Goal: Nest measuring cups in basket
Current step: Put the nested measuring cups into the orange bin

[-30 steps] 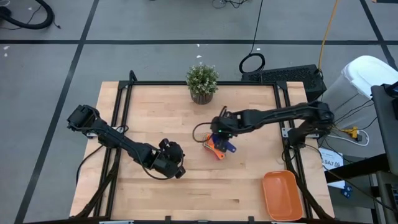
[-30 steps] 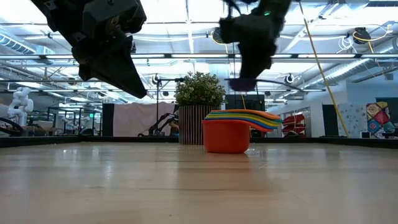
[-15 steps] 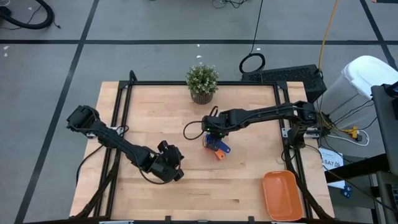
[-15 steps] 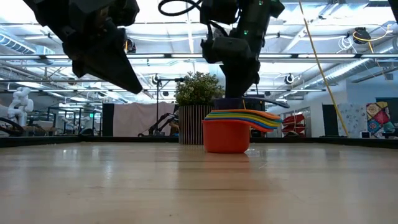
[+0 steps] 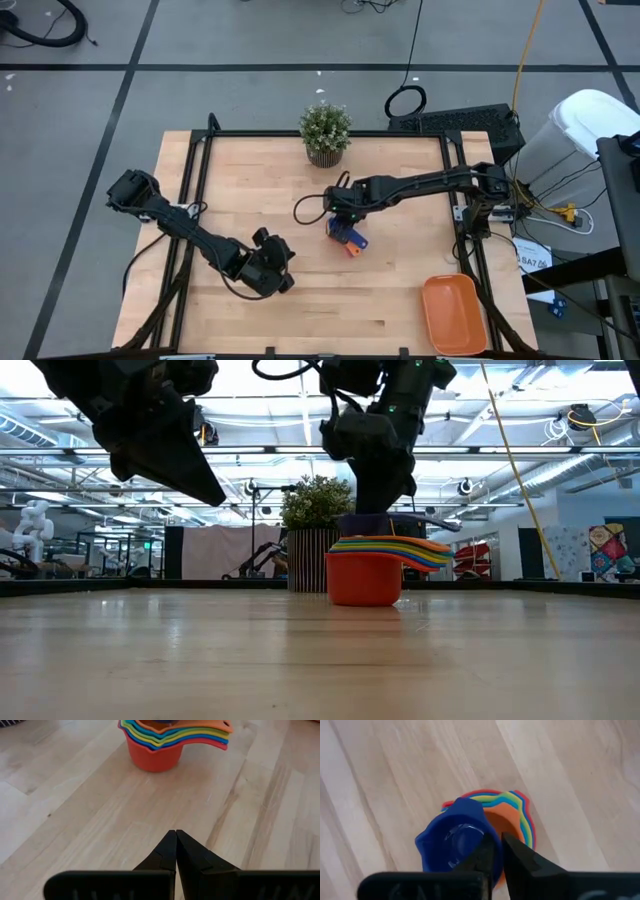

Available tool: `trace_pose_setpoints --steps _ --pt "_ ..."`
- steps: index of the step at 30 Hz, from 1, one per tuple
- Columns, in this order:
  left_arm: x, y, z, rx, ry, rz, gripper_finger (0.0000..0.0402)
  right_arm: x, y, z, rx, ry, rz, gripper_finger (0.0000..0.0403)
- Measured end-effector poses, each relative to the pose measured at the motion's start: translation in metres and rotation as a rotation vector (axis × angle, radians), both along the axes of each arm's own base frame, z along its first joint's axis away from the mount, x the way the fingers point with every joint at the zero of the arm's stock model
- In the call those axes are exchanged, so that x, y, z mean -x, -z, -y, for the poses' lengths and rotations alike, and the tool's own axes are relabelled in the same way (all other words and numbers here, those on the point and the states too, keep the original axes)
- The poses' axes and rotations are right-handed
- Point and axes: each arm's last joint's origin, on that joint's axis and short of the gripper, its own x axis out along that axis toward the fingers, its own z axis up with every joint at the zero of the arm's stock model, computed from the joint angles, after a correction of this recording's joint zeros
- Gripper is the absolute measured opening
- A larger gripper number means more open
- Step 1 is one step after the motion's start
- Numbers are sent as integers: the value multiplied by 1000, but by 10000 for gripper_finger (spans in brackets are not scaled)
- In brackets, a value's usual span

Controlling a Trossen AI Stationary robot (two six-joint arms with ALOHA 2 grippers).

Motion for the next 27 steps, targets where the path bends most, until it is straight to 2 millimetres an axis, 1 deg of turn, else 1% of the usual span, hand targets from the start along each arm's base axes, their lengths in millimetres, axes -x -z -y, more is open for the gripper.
trace_pose_setpoints --steps 4,12,16,21,27 --pt "0 0 0 0 0 0 8 -1 0 -1 -19 -7 9 41" --pt "0 0 0 0 0 0 8 0 0 1 -22 0 5 105" --pt "1 0 1 0 3 0 8 0 0 4 -25 17 3 129" --pt "1 0 2 2 4 1 8 0 0 6 -24 26 3 145" --pt "1 0 2 3 3 1 8 2 -1 7 -16 10 -14 147"
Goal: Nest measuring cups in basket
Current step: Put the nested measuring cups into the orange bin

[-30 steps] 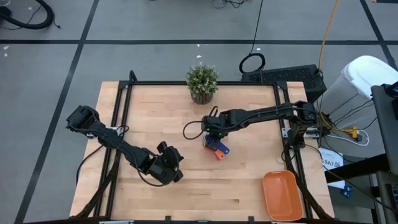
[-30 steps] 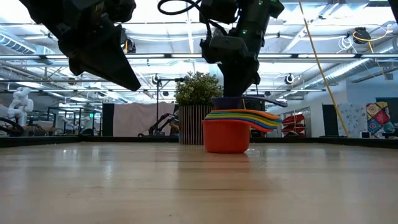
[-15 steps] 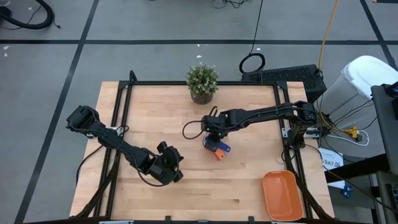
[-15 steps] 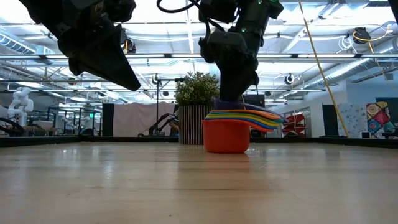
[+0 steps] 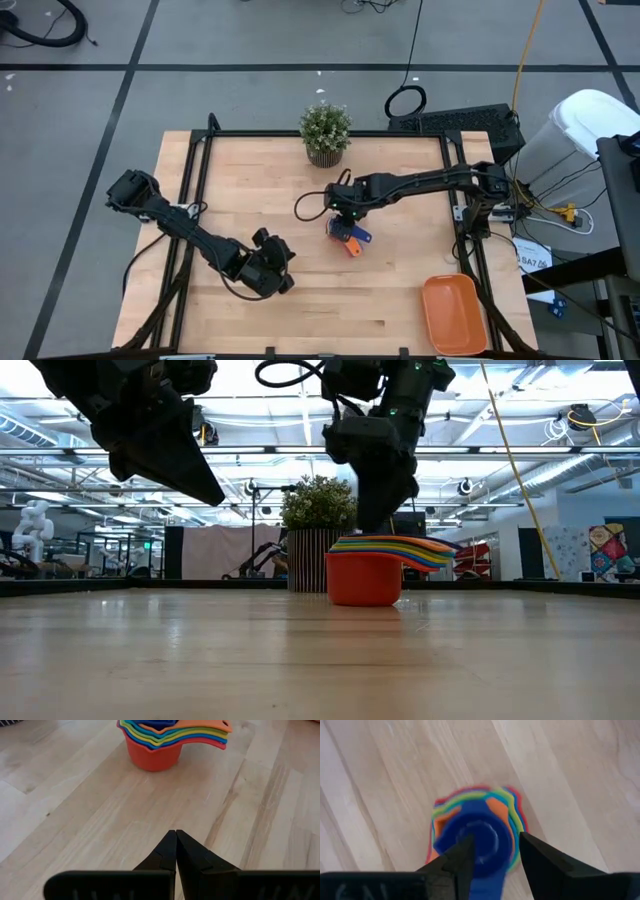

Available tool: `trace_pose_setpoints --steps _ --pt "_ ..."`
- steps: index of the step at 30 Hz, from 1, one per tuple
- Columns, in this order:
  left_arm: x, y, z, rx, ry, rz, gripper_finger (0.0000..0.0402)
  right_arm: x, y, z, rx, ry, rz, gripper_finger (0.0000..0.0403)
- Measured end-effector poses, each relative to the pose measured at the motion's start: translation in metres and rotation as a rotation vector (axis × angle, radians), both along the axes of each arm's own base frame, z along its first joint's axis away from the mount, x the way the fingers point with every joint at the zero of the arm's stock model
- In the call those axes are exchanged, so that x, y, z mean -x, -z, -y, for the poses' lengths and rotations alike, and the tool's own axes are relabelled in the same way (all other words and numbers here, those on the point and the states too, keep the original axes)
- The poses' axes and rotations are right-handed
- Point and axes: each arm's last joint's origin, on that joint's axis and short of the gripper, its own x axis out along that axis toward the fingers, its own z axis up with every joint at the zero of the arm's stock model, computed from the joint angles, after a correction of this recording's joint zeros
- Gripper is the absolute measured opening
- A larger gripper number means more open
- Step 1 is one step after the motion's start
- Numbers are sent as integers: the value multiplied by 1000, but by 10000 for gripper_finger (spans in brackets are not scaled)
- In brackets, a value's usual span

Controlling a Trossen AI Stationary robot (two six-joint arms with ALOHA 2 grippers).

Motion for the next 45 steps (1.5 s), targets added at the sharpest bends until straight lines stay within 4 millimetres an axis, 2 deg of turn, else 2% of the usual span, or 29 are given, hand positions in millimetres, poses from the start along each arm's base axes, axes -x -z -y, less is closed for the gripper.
trace_pose_setpoints --steps 11,16,25,31,38,45 --pt "3 1 2 3 0 -7 8 33 -12 9 40 -16 -217 148" --pt "3 1 3 4 -3 -11 8 36 -11 9 83 -21 -256 144" --pt "6 1 7 -5 1 -1 8 54 20 5 73 -42 -367 144" --pt "6 1 7 -10 -4 3 8 50 25 0 38 -35 -310 144" --pt "6 1 7 -10 -5 3 8 41 24 -26 -100 -97 -220 144" --pt "6 1 7 -10 -5 3 8 43 19 -37 -25 -118 -200 144"
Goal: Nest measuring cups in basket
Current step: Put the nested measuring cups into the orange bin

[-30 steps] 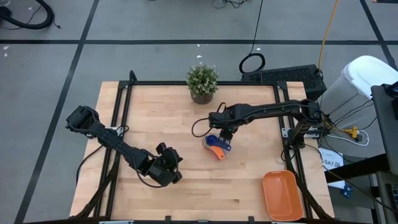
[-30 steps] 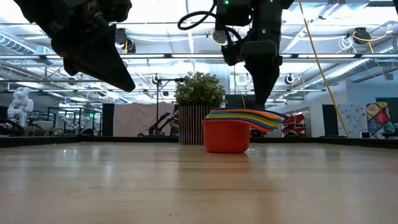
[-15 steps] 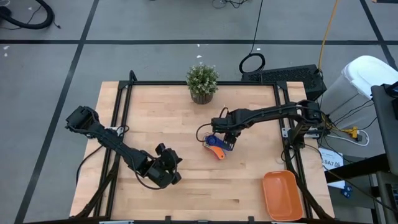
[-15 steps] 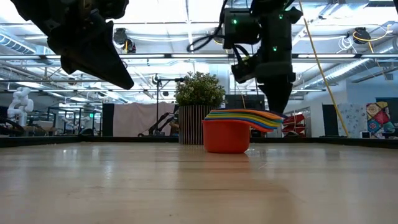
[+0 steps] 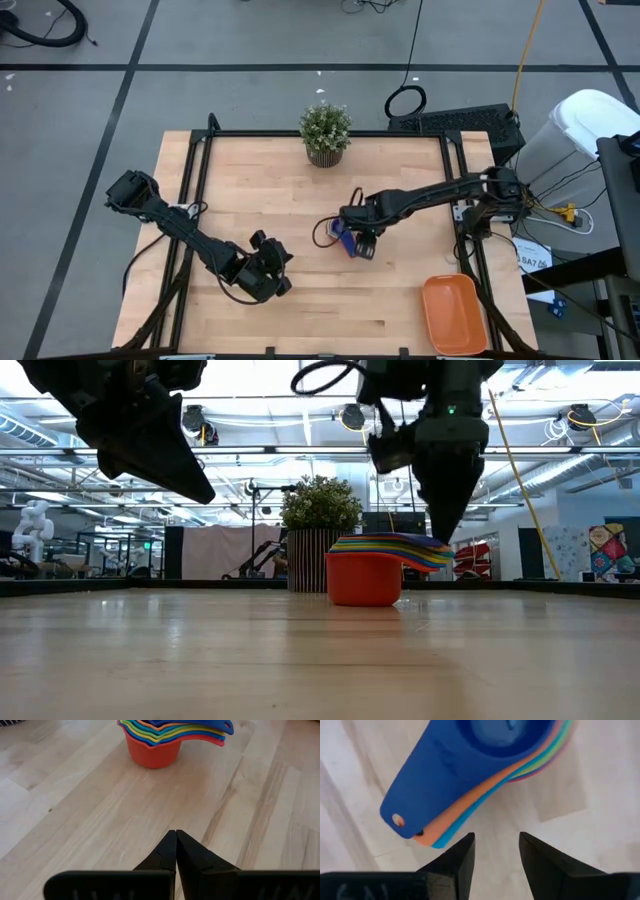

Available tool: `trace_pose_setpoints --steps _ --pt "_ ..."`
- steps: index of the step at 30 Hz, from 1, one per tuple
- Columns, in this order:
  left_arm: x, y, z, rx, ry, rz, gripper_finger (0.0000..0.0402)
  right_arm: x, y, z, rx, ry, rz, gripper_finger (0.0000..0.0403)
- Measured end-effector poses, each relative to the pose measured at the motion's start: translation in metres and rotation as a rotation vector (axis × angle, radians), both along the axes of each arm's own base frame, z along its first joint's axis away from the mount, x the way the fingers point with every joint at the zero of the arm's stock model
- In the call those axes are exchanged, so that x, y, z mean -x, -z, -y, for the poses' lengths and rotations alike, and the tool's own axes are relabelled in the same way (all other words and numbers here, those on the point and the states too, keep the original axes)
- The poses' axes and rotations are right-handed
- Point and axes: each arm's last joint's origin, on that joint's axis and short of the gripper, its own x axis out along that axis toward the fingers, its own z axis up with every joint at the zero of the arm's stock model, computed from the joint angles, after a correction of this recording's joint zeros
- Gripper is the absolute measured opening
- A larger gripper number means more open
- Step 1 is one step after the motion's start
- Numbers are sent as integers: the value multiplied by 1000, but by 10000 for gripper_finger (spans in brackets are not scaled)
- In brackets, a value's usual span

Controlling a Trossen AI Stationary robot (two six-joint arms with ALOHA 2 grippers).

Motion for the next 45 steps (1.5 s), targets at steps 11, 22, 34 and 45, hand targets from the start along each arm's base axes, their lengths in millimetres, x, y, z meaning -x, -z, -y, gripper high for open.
trace_pose_setpoints --steps 11,22,34,45 --pt "-2 0 -3 -4 -10 -4 8 13 -51 -23 62 69 150 144" --pt "-1 0 -5 -19 -29 -3 8 3 -50 -32 109 -49 243 226" --pt "3 -6 -38 -360 -102 -94 8 -30 -47 -28 -106 -19 459 319" --pt "0 -42 -105 -467 -264 -107 18 18 -42 -11 -26 301 6 314"
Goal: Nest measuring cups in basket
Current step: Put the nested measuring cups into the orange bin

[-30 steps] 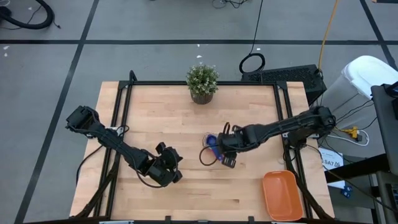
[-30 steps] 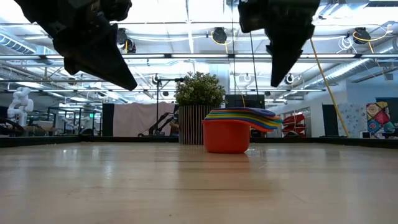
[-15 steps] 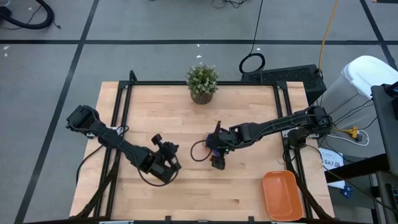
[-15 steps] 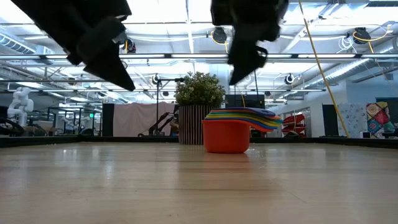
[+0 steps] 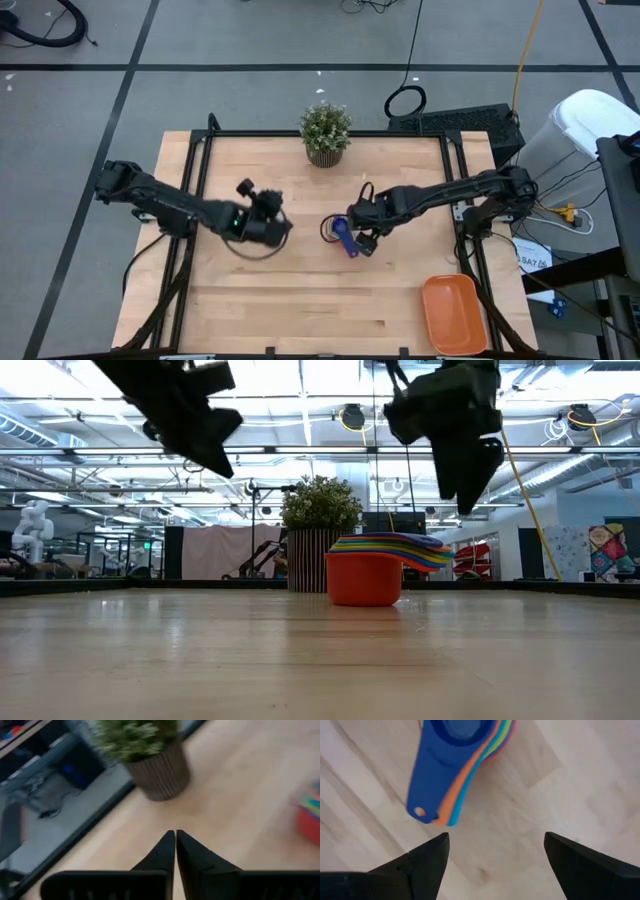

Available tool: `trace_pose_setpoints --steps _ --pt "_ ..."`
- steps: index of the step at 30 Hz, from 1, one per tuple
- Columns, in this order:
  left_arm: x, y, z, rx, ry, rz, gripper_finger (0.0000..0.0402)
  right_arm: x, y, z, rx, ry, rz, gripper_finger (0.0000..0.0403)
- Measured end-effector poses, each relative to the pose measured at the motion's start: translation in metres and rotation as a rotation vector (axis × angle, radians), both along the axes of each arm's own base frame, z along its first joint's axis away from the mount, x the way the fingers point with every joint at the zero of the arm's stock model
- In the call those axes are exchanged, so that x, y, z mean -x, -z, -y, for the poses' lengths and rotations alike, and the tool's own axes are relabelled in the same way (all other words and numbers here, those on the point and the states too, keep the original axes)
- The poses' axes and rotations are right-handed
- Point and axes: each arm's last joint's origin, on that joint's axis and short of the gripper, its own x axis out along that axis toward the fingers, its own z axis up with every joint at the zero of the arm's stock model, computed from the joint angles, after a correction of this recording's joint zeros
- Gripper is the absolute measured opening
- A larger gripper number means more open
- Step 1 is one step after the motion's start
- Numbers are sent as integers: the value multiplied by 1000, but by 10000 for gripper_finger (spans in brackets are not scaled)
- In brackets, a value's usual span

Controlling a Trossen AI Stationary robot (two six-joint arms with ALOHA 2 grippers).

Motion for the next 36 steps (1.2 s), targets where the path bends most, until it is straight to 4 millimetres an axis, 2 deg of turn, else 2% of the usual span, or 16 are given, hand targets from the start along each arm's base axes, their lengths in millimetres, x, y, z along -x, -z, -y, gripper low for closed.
trace_pose_setpoints --steps 6,12,16,22,29,36 --pt "-3 -3 -45 -60 -149 -38 75 -5 4 -1 -21 95 13 314" --pt "-6 -6 -71 -89 -213 -46 133 -7 4 -3 -10 165 45 314" --pt "-11 -9 -75 -112 -191 -40 160 -15 7 -7 -6 184 87 313" --pt "-18 -15 -75 -162 -132 -45 182 -22 25 -16 -3 202 47 313" --pt "-22 -18 -81 -156 -70 -61 187 -36 36 -19 -31 249 98 313" --pt "-22 -18 -91 -139 -67 -68 187 -36 37 -20 -37 273 99 313"
